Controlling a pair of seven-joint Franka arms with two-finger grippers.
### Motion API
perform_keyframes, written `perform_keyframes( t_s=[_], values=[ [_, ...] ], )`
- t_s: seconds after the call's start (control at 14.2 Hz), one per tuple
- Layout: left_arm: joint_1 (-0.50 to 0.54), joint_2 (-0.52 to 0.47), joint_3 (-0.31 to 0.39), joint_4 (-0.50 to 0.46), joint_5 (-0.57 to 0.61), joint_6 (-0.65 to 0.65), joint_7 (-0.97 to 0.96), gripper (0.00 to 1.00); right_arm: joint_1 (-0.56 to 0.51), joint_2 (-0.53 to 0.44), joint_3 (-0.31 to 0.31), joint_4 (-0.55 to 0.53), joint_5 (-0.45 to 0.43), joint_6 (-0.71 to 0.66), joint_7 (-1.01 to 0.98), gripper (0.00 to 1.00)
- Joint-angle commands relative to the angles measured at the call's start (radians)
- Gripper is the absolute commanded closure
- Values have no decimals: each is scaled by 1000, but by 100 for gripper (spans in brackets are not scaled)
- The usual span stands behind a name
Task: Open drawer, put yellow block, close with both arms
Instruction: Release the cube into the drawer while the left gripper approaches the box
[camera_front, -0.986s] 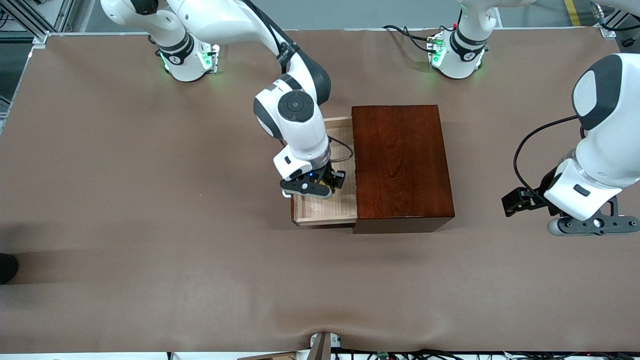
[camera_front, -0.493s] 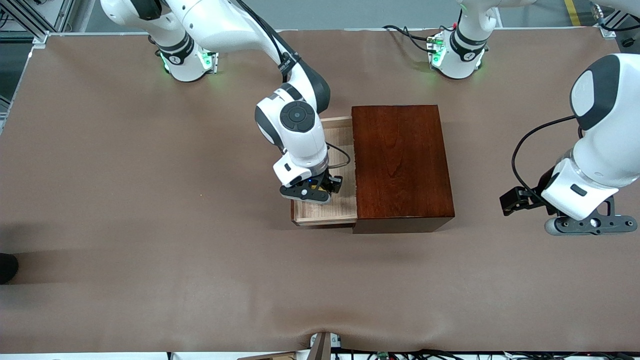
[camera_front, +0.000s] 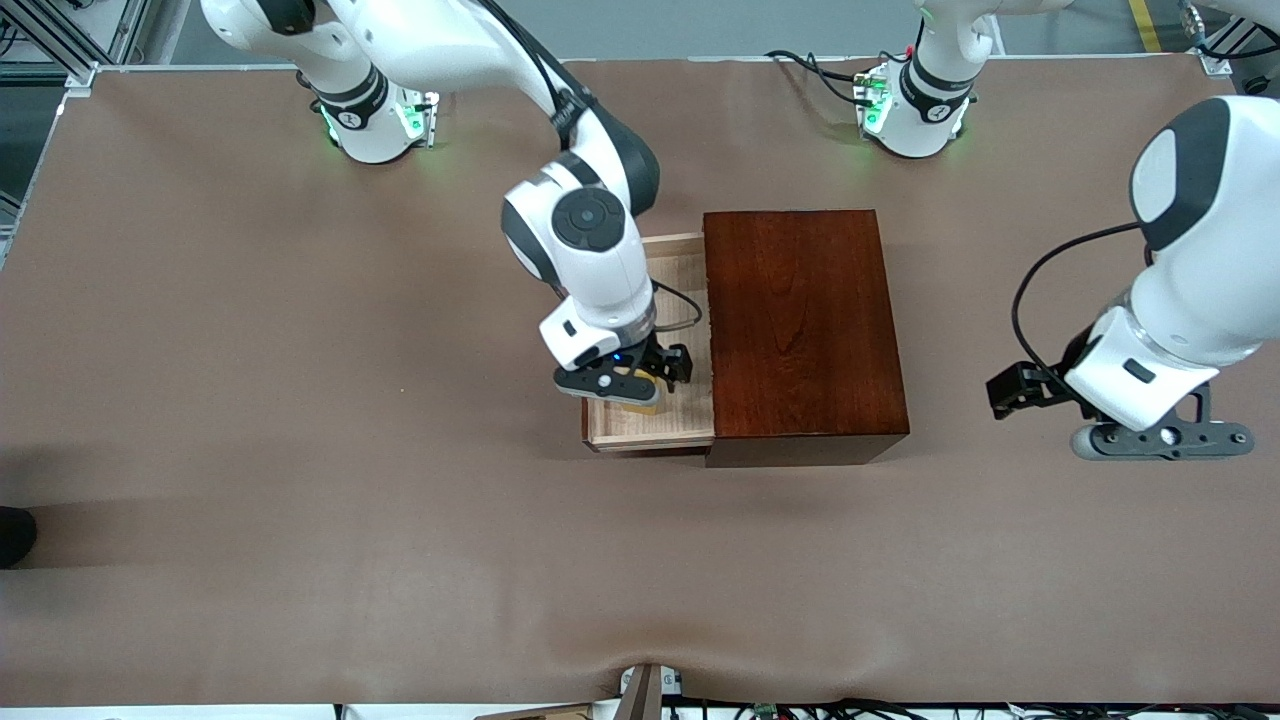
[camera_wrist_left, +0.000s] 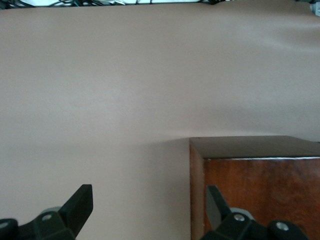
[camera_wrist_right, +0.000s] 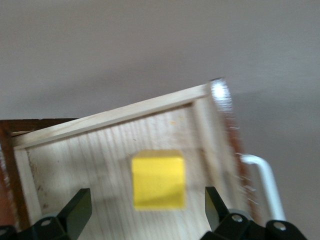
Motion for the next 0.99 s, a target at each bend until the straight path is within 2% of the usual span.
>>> perform_keyframes(
  t_s=[0.0, 0.21, 0.49, 0.78, 0.92],
  values=[
    [-7, -12, -39, -10, -18, -21, -86, 0, -39, -142, 13, -21, 14, -155, -11, 0],
    [-45, -3, -72, -7, -17, -20, -230, 0, -61, -280, 4, -31, -7, -322, -21, 0],
    [-157, 39, -73, -3, -18, -20, -408, 0, -210, -435, 4, -71, -45, -499, -235, 0],
    [-336, 100, -76, 2, -18, -4, -767, 0, -411, -613, 4, -244, -83, -530, -541, 0],
    [-422, 138, -76, 11, -18, 41, -974, 0, -514, -662, 4, -283, -97, -530, -667, 0]
  ],
)
